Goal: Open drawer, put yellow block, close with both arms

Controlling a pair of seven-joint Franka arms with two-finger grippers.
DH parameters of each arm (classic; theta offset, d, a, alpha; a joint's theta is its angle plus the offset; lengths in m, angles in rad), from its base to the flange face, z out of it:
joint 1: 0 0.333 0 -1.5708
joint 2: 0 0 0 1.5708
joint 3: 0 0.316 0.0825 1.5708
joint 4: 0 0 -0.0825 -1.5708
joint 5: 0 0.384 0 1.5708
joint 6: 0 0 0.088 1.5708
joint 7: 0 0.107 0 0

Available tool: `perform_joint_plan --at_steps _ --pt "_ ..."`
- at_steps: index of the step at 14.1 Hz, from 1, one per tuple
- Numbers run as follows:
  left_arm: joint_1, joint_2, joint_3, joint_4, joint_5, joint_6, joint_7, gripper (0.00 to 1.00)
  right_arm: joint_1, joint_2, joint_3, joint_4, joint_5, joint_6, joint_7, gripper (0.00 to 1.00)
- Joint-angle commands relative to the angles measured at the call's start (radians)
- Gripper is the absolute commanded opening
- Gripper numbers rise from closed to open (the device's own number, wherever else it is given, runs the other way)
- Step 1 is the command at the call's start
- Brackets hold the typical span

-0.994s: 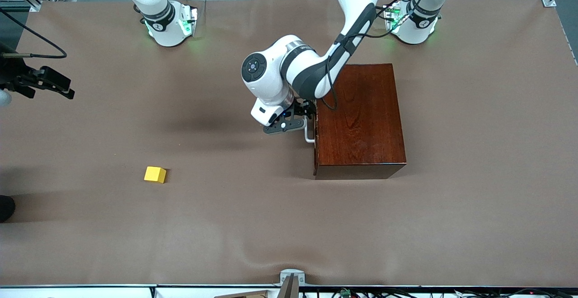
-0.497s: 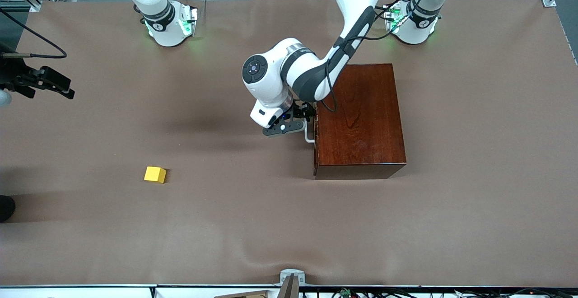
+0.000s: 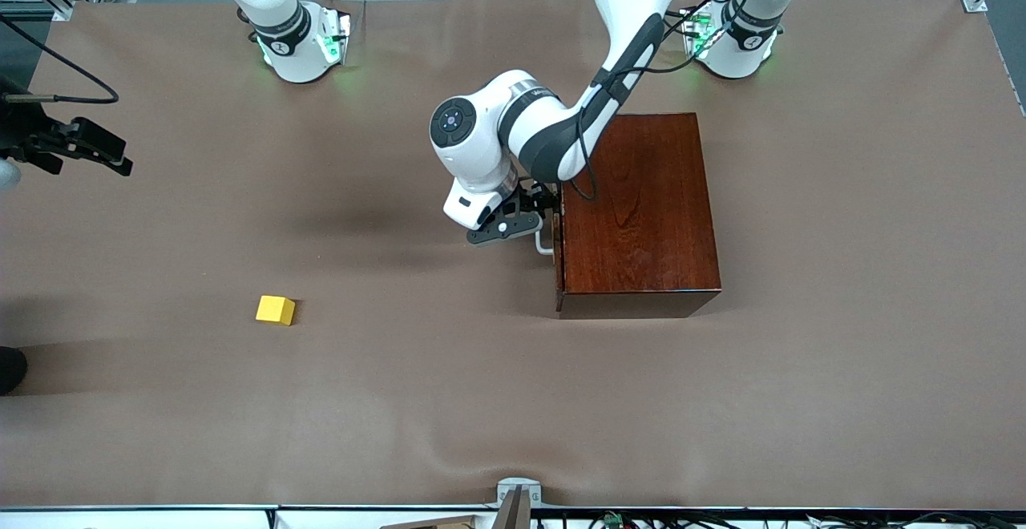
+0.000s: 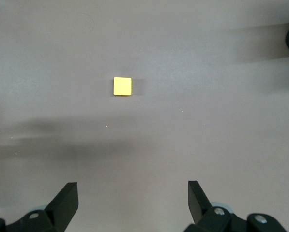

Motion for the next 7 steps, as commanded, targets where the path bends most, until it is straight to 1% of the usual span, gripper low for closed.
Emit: perform_joint_plan --at_steps 1,7 --pt "-0.005 0.036 -0.003 0.029 -0.015 0.074 -0.048 1.0 -0.002 -0.003 0.005 0.005 -0.01 -0.01 -0.007 1.0" --pt "-0.005 0.039 -0.005 0.028 -0.015 0.131 -0.082 1.0 -0.002 -0.003 0.005 0.005 -0.01 -0.009 -0.007 1.0"
